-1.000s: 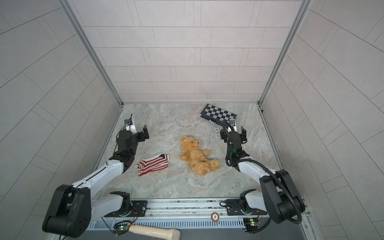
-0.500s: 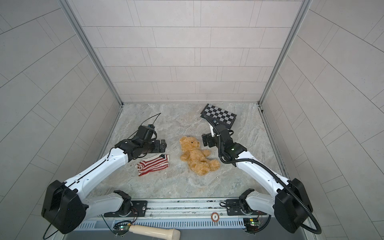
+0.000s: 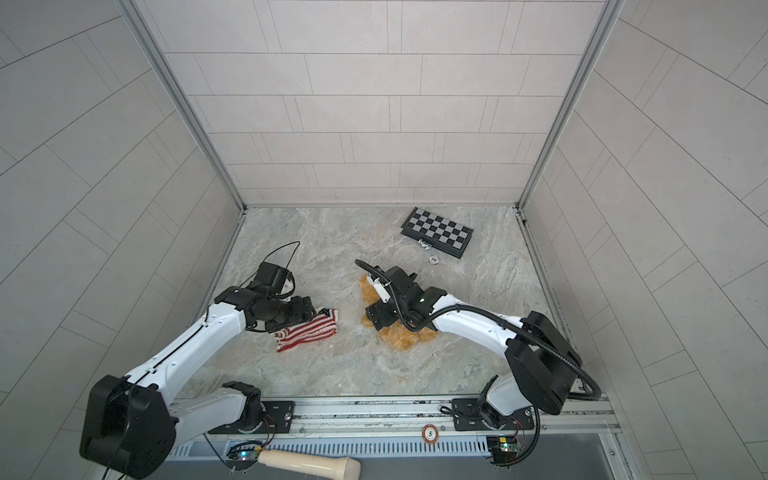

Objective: Dress the teddy bear
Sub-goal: 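Reach left gripper to the flag sweater while right gripper reaches the bear, then grasp sweater neck edge with left gripper while right gripper grasps bear's chest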

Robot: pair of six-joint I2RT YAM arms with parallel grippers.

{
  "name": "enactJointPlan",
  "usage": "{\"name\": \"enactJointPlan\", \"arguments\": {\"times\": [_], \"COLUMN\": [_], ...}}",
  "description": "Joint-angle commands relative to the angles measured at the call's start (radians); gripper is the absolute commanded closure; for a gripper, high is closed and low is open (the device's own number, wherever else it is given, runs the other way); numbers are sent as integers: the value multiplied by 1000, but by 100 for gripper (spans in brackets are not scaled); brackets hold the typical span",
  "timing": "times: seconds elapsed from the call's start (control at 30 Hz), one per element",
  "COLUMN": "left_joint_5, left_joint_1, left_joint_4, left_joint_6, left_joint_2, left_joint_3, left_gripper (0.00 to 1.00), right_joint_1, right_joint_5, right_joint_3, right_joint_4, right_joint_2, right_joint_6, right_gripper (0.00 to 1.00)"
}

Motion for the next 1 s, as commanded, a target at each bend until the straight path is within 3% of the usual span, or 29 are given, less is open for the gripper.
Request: {"name": "enactJointPlan", "arguments": {"times": [0.0, 0.1, 0.27, 0.4, 0.73, 0.97], "left_joint_5": [-64, -62, -77, -135, -175, -188], "left_joint_1": [-16, -39, -86, -105, -163, -165], "left_joint_4": [-46, -1, 16, -11, 13, 12], "left_joint_6": [35, 21, 28, 68, 116, 139], "left_joint_2": [18, 57, 130, 182, 291, 320], "left_joint_3": [-21, -46, -44, -11, 11, 30], "left_gripper": [22, 26, 32, 41, 49, 65], "right_joint_1": [37, 79, 156, 158, 153, 140], "right_joint_5": [13, 65, 122, 114, 127, 64], "right_joint_3": [24, 52, 117, 42, -11, -82], "right_joint_4": [-77, -131, -266, -236, -213, -128], "right_joint_2": [35, 85, 152, 60, 25, -66], "right_joint_6": [-11, -65, -170, -200, -155, -134], "right_gripper": [24, 41, 58, 63, 69, 69]}}
